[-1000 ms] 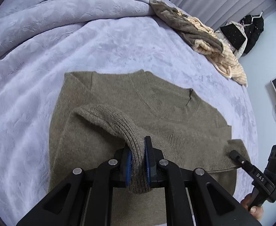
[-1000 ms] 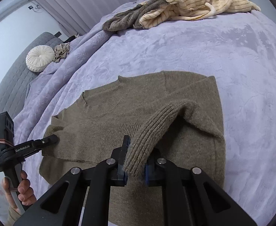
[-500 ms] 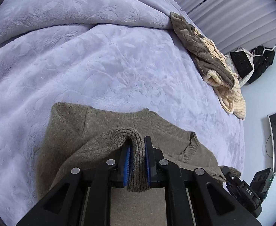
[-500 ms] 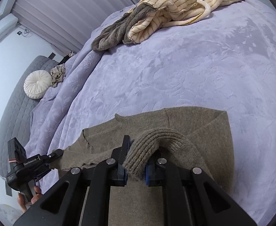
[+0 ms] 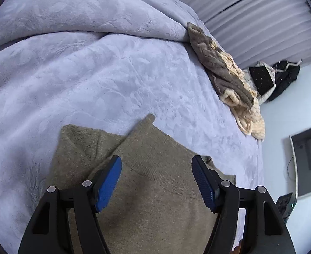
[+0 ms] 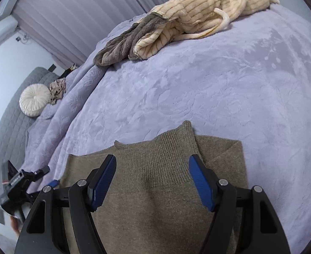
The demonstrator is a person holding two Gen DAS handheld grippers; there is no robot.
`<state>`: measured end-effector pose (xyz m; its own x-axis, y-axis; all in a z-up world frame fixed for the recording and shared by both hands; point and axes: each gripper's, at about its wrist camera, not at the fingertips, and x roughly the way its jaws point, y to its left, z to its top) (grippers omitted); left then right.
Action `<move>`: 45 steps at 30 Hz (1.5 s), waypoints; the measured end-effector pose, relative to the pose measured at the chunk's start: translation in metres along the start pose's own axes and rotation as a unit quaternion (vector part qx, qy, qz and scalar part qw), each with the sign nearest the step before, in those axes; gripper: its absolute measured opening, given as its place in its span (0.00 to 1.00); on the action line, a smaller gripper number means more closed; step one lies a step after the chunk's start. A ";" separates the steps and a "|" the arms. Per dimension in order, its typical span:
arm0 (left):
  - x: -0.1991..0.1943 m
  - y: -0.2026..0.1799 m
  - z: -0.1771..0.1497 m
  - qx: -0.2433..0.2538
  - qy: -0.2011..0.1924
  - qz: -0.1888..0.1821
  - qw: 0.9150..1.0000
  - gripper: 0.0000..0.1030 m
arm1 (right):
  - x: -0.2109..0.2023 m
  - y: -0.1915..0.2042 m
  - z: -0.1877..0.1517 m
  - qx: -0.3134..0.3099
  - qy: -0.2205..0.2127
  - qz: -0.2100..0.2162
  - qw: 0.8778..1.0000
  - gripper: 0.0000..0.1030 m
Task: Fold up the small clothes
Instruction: 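Move both tools to the side edge of the folded sweater, then grasp the sweater side edge with the left tool while the right tool grasps beside it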
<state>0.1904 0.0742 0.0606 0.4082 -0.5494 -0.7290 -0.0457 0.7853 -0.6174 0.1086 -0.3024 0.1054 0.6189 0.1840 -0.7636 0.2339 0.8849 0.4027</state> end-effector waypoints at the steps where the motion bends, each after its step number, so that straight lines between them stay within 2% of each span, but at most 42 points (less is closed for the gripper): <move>1: 0.007 -0.008 -0.003 0.020 0.013 0.000 1.000 0.67 | 0.003 0.008 -0.002 -0.023 0.005 -0.005 1.000 0.72; 3: 0.021 -0.026 -0.012 0.072 0.030 0.016 0.997 0.67 | 0.012 0.025 -0.006 -0.068 0.016 -0.018 0.997 0.72; 5: 0.037 -0.037 -0.021 0.124 0.033 0.061 0.990 0.67 | 0.023 0.038 -0.012 -0.115 0.030 -0.037 0.992 0.72; 7: 0.047 -0.030 -0.021 0.135 0.029 0.100 0.985 0.67 | 0.034 0.039 -0.017 -0.138 0.044 -0.061 0.988 0.72; 8: 0.050 -0.020 -0.018 0.128 0.024 0.108 0.986 0.67 | 0.040 0.035 -0.018 -0.142 0.050 -0.077 0.986 0.72; 10: 0.053 -0.001 -0.013 0.104 0.030 0.082 0.991 0.67 | 0.049 0.019 -0.016 -0.139 0.054 -0.116 0.982 0.72; 12: 0.049 0.005 -0.012 0.098 0.033 0.066 0.992 0.67 | 0.052 0.003 -0.013 -0.122 0.059 -0.105 0.985 0.72; 14: 0.041 0.000 -0.014 0.106 0.032 0.083 0.990 0.67 | 0.050 0.000 -0.011 -0.117 0.059 -0.100 0.986 0.72; 17: 0.013 -0.009 -0.027 0.117 0.020 0.086 0.989 0.67 | 0.029 0.016 -0.015 -0.130 0.040 -0.113 0.984 0.72; 21: -0.021 -0.010 -0.069 0.144 0.017 0.096 0.985 0.67 | -0.014 0.033 -0.045 -0.152 0.014 -0.099 0.983 0.72; 24: -0.032 -0.003 -0.104 0.163 0.023 0.109 0.980 0.67 | -0.035 0.038 -0.078 -0.165 0.017 -0.093 0.982 0.72; 26: -0.030 0.004 -0.120 0.179 0.027 0.128 0.975 0.67 | -0.041 0.036 -0.100 -0.179 0.024 -0.102 0.978 0.72; 28: -0.028 0.016 -0.127 0.178 0.027 0.135 0.974 0.67 | -0.038 0.029 -0.118 -0.187 0.039 -0.119 0.974 0.72; 31: -0.044 0.024 -0.131 0.164 0.024 0.125 0.978 0.67 | -0.041 0.013 -0.128 -0.177 0.044 -0.116 0.976 0.72; 33: -0.071 0.026 -0.136 0.155 0.002 0.109 0.982 0.67 | -0.054 0.014 -0.129 -0.167 0.043 -0.125 0.977 0.72; 36: -0.103 0.048 -0.139 0.125 -0.022 0.106 0.986 0.67 | -0.084 0.022 -0.133 -0.165 0.017 -0.118 0.979 0.75; 39: -0.106 0.094 -0.136 0.052 -0.002 0.090 0.995 0.67 | -0.100 0.029 -0.139 -0.166 0.006 -0.116 0.979 0.76; 41: -0.097 0.122 -0.136 -0.001 0.025 0.053 0.998 0.67 | -0.103 0.033 -0.144 -0.165 0.007 -0.108 0.980 0.76; 42: -0.092 0.129 -0.137 -0.014 0.031 0.036 0.999 0.67 | -0.103 0.036 -0.147 -0.166 0.009 -0.105 0.981 0.76; 45: -0.080 0.126 -0.135 -0.008 0.038 -0.009 0.999 0.67 | -0.097 0.049 -0.155 -0.179 0.018 -0.102 0.978 0.76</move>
<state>0.0283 0.1786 0.0015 0.3392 -0.5842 -0.7374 -0.0535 0.7706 -0.6351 -0.0561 -0.2102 0.1210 0.5578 -0.0023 -0.8300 0.0683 0.9967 0.0431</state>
